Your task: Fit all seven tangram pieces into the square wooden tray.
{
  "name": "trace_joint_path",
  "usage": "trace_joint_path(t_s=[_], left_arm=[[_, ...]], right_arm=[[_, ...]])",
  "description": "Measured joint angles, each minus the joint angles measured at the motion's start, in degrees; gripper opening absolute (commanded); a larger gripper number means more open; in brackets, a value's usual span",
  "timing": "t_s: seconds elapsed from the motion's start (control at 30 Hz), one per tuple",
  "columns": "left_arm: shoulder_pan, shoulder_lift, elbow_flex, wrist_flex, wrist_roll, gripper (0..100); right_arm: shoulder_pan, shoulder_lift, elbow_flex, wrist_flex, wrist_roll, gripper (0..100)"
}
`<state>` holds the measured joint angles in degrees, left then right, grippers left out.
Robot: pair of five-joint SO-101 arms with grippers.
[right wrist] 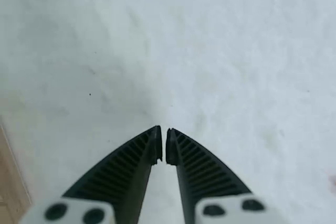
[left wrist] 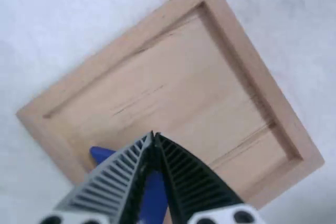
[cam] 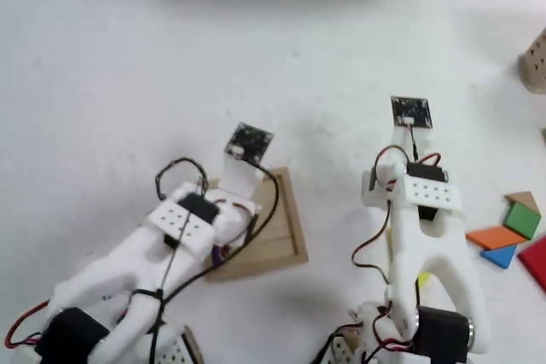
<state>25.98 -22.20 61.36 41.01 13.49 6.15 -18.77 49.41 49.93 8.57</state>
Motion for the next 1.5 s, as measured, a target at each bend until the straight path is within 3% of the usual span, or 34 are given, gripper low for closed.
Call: trace_joint_path(t_s=[0.17, 0.4, 0.83, 1.5], left_arm=[[-0.35, -7.65, 0.18, 8.35, -8.70, 2], [-2.90, -22.07, 7.38, 11.43, -10.20, 2], [-4.22, 1.67, -2.37, 12.13, -10.73, 2], [13.98, 1.05, -0.97, 5.01, -10.73, 2]], right_arm=[[0.00, 0.00, 0.00, 0.00, 0.00, 2.4], [0.00, 0.00, 0.00, 0.00, 0.00, 2.4], [0.00, 0.00, 0.00, 0.00, 0.00, 2.4], [0.00, 0.00, 0.00, 0.00, 0.00, 2.4]])
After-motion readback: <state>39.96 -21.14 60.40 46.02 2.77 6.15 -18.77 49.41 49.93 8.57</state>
